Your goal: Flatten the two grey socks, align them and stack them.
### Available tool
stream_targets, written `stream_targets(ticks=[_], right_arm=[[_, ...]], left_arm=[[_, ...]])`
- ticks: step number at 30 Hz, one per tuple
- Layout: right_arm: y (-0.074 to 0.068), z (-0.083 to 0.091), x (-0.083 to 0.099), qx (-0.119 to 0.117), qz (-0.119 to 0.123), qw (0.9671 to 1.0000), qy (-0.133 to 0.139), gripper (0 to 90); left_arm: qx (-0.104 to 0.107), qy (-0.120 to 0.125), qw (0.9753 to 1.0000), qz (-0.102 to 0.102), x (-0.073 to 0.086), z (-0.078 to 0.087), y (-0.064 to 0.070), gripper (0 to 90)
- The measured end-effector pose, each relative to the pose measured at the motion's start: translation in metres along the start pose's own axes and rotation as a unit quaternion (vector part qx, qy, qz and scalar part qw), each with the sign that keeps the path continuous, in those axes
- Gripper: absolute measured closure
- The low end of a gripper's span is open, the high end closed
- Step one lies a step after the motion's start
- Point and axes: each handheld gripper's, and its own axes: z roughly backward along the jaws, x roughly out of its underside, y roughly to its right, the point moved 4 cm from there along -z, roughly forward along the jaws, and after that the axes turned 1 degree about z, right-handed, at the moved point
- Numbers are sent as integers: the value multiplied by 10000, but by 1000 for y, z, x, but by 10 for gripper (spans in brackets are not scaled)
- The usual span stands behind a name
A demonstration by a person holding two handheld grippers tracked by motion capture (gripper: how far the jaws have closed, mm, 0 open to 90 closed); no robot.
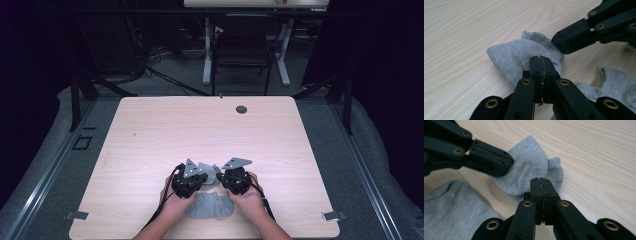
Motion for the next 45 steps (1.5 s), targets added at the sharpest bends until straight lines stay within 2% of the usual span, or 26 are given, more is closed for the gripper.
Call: stream_targets(ticks=[4, 11, 16, 19, 22, 26, 30, 34, 38, 42, 45], right_arm=[[0, -10, 1, 96, -58, 9999, -58, 896], [2, -15, 6, 165, -24, 9996, -247, 899], [2, -12, 9, 207, 59, 9993, -301, 900], [4, -7, 12, 199, 35, 9992, -338, 900], [5, -2, 16, 208, -26, 9991, -371, 900], [5, 1, 20, 223, -53, 9992, -322, 900], [2, 1, 20, 253, -74, 9991, -327, 900], [1, 1, 20, 276, -77, 9990, -339, 898], [1, 1, 20, 259, -107, 9991, -326, 897], [1, 1, 20, 257, -128, 9991, -313, 898], [1, 1, 20, 258, -142, 9991, -310, 898]], left_arm=[[26, 12, 10000, -11, 0, 1, 0, 895], [-3, 78, 10000, 11, 0, 5, -2, 895], [-74, 155, 9997, 188, 2, 13, -10, 894], [-58, 125, 9994, 312, 6, 17, -12, 893], [-138, 53, 9995, 275, 12, 21, -14, 893], [-175, -119, 9992, 338, 23, 19, -19, 891], [-224, -174, 9989, 383, 27, 18, -20, 881], [-301, -94, 9989, 357, 23, 24, -24, 872], [-322, 117, 9985, 434, 13, 33, -26, 871], [-266, 251, 9987, 349, 3, 38, -22, 867], [-258, 261, 9990, 270, -1, 38, -20, 862]])
